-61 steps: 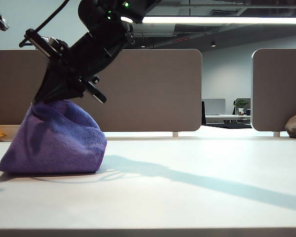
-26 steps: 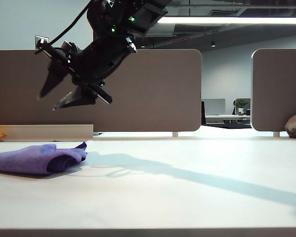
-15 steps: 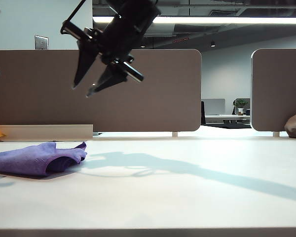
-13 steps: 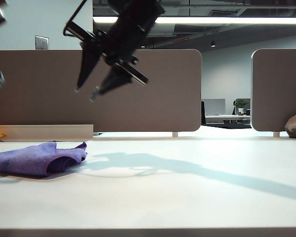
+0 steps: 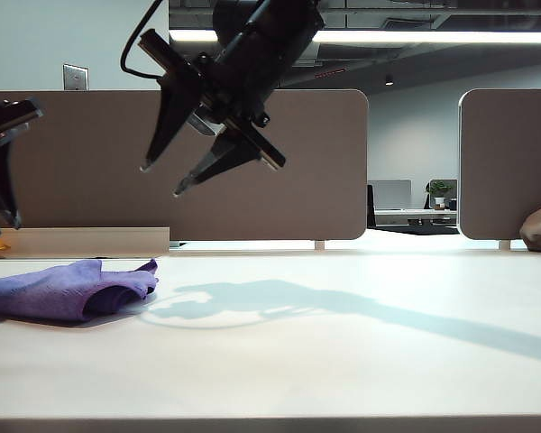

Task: Fold the bottom of the cloth upward, then fold it vertically to form a square shape.

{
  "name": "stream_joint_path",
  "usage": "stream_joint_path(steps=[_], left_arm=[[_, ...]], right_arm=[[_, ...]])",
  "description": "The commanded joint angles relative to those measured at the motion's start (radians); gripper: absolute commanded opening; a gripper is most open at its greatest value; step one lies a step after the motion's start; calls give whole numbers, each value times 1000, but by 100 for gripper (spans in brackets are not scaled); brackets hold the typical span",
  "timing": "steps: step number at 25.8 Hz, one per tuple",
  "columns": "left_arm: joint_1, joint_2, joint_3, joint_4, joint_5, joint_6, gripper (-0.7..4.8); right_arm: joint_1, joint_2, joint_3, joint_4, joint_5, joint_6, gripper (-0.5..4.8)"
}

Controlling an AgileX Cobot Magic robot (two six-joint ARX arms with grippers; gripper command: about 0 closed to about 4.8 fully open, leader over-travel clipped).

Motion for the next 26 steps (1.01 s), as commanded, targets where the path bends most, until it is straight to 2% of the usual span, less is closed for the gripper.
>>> stream_joint_path(steps=[1,3,14,20,23,26], left_arm=[[47,2,4,68,-44,7,92],[69,20,11,79,-80,8,92],[75,181,136,-26,-91,68,94],[74,217,151,-40,-113,111,94],[74,241,151,-72,-111,151,94],[74,261,151,-84,-108,161,94]], right_arm=[[4,-8,6,34,-19,30,203],[6,-8,6,32,-27,37,203],[18,-7,6,36,-87,55,203],[18,-5,5,39,-93,56,206],[18,-5,5,54,-95,63,255],[18,2,5,79,-104,91,255]])
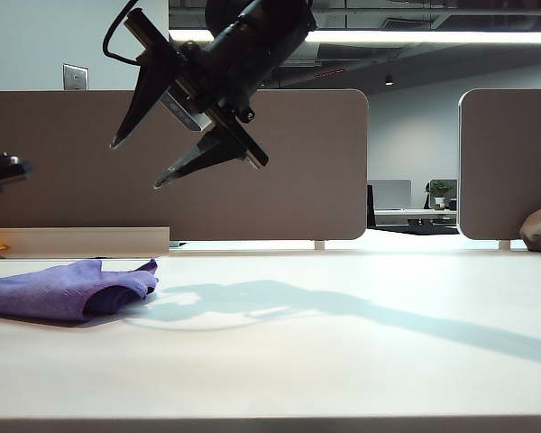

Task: Fold the bottom of the cloth upward, then fold it vertically to form a square shape.

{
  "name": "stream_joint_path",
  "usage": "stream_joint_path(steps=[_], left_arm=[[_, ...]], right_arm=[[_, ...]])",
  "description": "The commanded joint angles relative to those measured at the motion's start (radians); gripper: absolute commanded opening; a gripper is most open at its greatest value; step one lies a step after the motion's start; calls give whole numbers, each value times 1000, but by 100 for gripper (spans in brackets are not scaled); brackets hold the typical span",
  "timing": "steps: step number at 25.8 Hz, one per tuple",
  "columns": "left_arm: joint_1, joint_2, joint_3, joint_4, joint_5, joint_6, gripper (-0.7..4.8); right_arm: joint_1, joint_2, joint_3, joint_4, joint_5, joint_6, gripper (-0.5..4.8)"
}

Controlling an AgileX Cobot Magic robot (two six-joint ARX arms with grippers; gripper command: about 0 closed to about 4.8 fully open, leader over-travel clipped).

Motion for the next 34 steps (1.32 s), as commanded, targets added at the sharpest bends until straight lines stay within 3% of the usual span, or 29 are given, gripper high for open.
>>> stream_joint_path(steps=[1,13,17,23,25,26,29,31,34], left_arm=[[1,24,2,-16,2,21,94],[1,45,3,41,24,32,96],[1,56,3,56,28,32,181],[0,106,4,57,55,31,182],[-7,123,4,54,57,31,161],[-11,123,4,52,56,32,108],[-13,123,5,40,57,31,104],[-13,122,5,14,67,31,22],[-20,122,7,-23,107,31,14]], right_arm=[[2,8,5,42,-33,38,255],[0,61,5,33,-94,44,257],[0,66,5,34,-96,44,268],[-2,66,5,35,-96,44,268],[-2,66,5,35,-95,44,268],[-1,71,5,39,-96,44,268],[-1,77,5,35,-97,44,267],[-2,80,5,35,-103,44,266],[-15,80,5,31,-86,44,262]])
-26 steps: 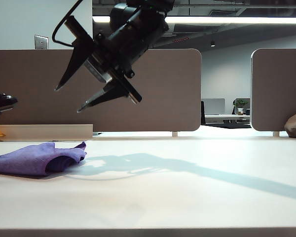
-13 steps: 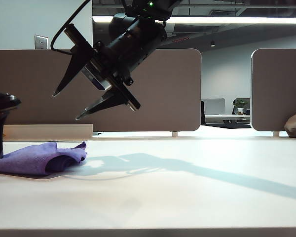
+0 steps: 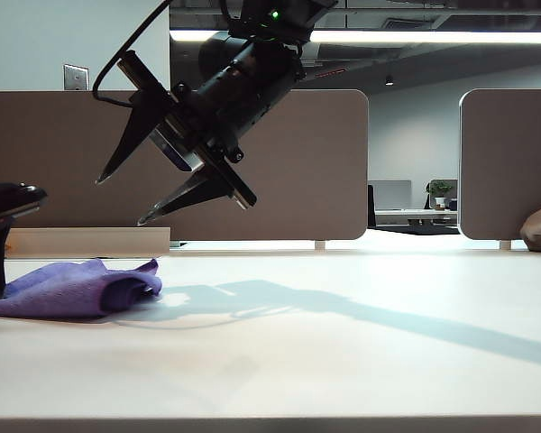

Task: Fold the bottom of the cloth upward, then fold it vertically to form a square shape.

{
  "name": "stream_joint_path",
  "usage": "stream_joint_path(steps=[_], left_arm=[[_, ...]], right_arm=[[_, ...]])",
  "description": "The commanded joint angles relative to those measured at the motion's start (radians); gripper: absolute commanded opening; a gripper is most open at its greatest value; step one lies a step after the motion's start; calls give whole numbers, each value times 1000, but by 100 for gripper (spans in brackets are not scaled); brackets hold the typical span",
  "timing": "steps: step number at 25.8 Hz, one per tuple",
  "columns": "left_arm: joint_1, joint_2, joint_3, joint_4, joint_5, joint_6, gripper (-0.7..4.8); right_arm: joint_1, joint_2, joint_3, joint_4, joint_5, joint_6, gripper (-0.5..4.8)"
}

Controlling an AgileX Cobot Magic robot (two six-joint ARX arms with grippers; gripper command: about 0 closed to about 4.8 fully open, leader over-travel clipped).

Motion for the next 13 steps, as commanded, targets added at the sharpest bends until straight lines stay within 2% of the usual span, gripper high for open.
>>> stream_joint_path(steps=[1,7,9,13], left_arm=[[-20,5,-2,-77,24,-6,14],[-161,3,-2,-126,50,-59,11],[-206,2,-2,-131,60,-98,11],[-268,-32,-2,-158,81,-122,5]], right_arm=[[-18,-8,5,-18,21,0,252],[-57,-16,6,-177,124,-106,252],[-64,-18,6,-209,169,-130,252],[-89,-39,6,-257,267,-159,252]])
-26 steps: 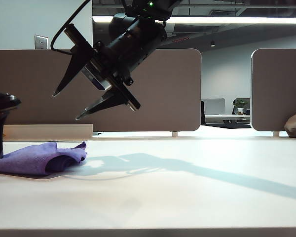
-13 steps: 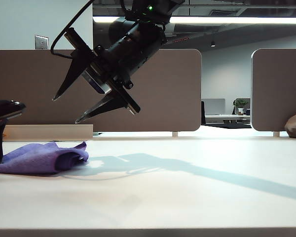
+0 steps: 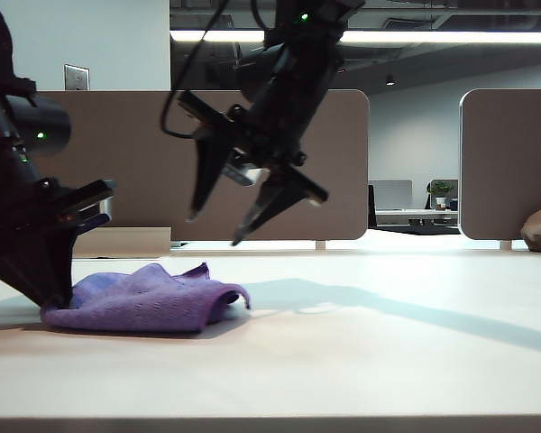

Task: Fold the bottom of the cloth upward, then fold it vertically to form a square shape.

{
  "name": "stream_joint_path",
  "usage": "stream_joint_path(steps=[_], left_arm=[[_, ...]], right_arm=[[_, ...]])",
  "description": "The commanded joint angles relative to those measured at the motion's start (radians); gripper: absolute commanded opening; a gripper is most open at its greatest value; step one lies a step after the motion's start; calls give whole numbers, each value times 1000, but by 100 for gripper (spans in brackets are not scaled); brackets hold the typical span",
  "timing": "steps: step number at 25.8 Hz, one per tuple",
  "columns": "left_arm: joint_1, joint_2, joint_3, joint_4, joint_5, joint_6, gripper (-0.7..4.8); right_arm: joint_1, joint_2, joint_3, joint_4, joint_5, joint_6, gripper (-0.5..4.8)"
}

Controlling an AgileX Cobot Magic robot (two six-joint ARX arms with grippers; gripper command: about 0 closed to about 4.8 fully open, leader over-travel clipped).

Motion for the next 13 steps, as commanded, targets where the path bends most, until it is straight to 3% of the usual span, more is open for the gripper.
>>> stream_joint_path(steps=[1,7,13], left_arm=[[-37,-36,-1,-29,23,-20,3],[-125,-83,-2,-57,26,-74,2],[-277,-83,-2,-69,3,-108,2]], right_arm=[[-18,-27,5,-34,55,-31,252],[-72,-55,5,-106,109,-62,252],[-76,-55,5,-128,119,-67,252]])
